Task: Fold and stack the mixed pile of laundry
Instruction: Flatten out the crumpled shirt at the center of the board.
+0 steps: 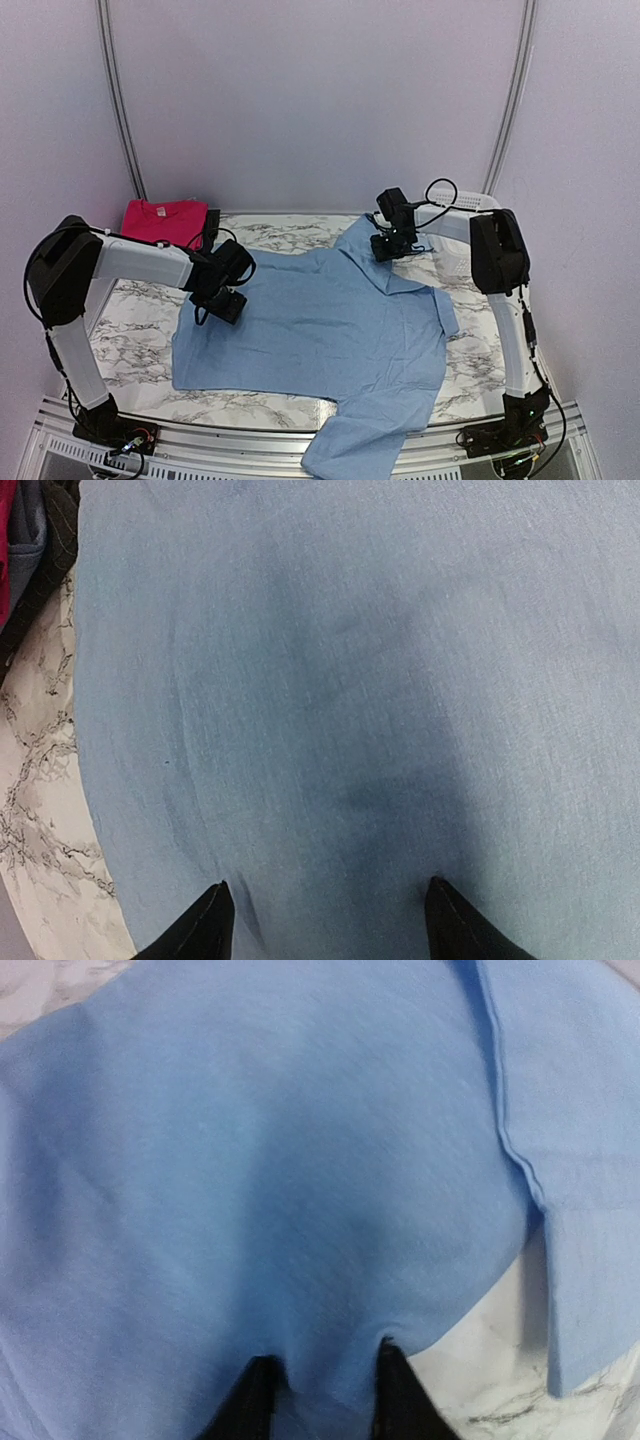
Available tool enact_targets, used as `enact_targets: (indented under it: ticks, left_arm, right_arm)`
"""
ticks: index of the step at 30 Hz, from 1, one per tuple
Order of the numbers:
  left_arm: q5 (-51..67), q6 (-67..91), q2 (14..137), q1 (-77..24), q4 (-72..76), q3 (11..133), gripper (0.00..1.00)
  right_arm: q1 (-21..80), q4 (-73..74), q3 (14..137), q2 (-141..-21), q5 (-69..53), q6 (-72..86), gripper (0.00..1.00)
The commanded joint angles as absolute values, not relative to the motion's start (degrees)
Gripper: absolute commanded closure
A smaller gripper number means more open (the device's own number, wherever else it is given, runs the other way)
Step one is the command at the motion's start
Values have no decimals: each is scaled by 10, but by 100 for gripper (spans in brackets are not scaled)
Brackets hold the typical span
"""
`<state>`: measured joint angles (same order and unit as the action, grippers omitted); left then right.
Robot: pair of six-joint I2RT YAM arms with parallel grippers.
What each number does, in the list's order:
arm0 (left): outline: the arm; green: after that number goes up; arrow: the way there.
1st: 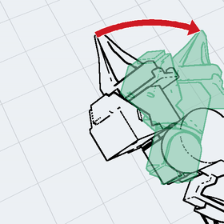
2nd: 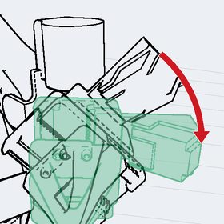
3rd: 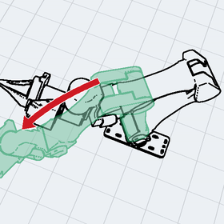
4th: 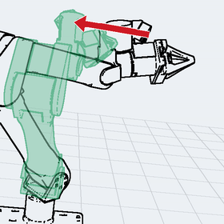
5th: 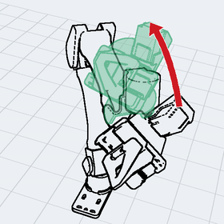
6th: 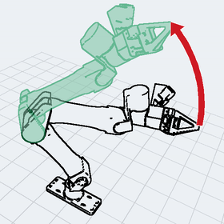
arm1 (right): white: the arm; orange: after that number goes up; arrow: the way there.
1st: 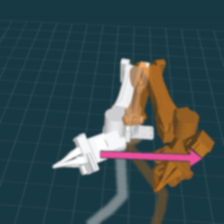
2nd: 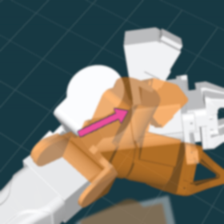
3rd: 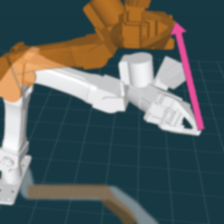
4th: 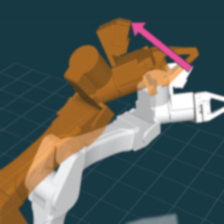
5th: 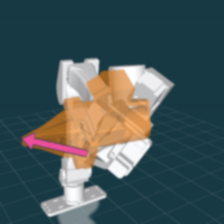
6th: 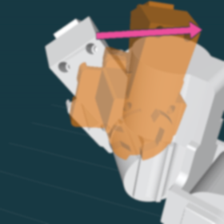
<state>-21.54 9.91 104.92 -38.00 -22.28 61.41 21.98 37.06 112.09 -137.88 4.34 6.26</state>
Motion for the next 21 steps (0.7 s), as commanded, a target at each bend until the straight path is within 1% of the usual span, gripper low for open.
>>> enact_targets:
  ticks: [1, 3, 4, 6, 8, 12, 16, 21]
  left_arm:
    - [-218, 82, 1062, -369, -296, 566, 32]
    - [-218, 78, 1056, -368, -292, 551, 32]
    - [-217, 77, 1054, -367, -290, 546, 32]
    - [-214, 73, 1048, -365, -285, 537, 33]
    - [-213, 67, 1047, -365, -281, 530, 33]
    - [-210, 55, 1052, -364, -277, 526, 34]
    - [-210, 45, 1059, -363, -277, 529, 35]
    - [-211, 36, 1060, -363, -278, 534, 35]
  right_arm:
    - [217, 411, 1050, -1438, 14, 77, 83]
    - [215, 405, 1030, -1435, 6, 81, 99]
    - [214, 404, 1026, -1428, -3, 82, 100]
    - [214, 401, 1032, -1409, -9, 83, 100]
    - [212, 403, 1061, -1388, 13, 83, 100]
    - [204, 410, 1168, -1362, 65, 66, 100]
    - [198, 385, 1259, -1370, 129, 15, 100]
    - [201, 293, 1265, -1397, 156, -99, 100]
